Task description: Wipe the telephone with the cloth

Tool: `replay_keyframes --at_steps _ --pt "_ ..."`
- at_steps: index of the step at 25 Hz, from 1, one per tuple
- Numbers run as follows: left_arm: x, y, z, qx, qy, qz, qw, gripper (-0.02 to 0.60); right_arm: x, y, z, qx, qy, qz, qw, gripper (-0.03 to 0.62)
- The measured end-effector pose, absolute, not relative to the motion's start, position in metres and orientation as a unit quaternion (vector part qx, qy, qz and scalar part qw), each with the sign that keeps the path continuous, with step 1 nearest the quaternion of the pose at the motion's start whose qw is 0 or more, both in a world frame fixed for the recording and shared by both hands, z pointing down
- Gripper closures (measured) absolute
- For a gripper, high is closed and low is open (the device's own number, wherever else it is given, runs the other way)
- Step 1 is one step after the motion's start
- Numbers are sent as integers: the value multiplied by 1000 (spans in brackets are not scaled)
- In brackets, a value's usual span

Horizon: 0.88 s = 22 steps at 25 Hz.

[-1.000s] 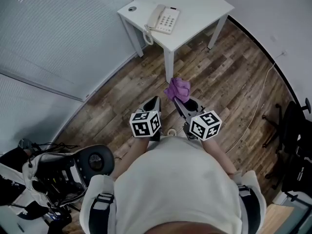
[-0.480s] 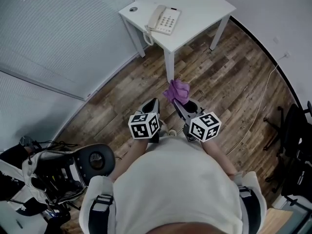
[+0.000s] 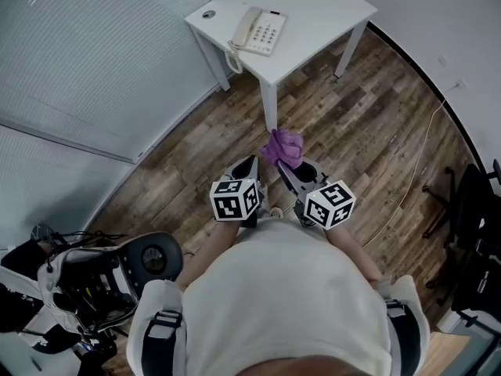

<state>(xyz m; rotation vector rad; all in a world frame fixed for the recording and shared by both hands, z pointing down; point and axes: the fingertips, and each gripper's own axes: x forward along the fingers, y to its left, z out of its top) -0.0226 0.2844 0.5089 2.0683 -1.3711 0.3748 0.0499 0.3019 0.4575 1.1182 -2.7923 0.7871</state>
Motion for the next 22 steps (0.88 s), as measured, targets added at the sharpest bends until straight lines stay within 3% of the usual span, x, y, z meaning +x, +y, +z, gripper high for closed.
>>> replay_keyframes --at_steps 22 --pt "-65 146 503 778 -527 104 326 560 17 172 459 375 -897 226 57 505"
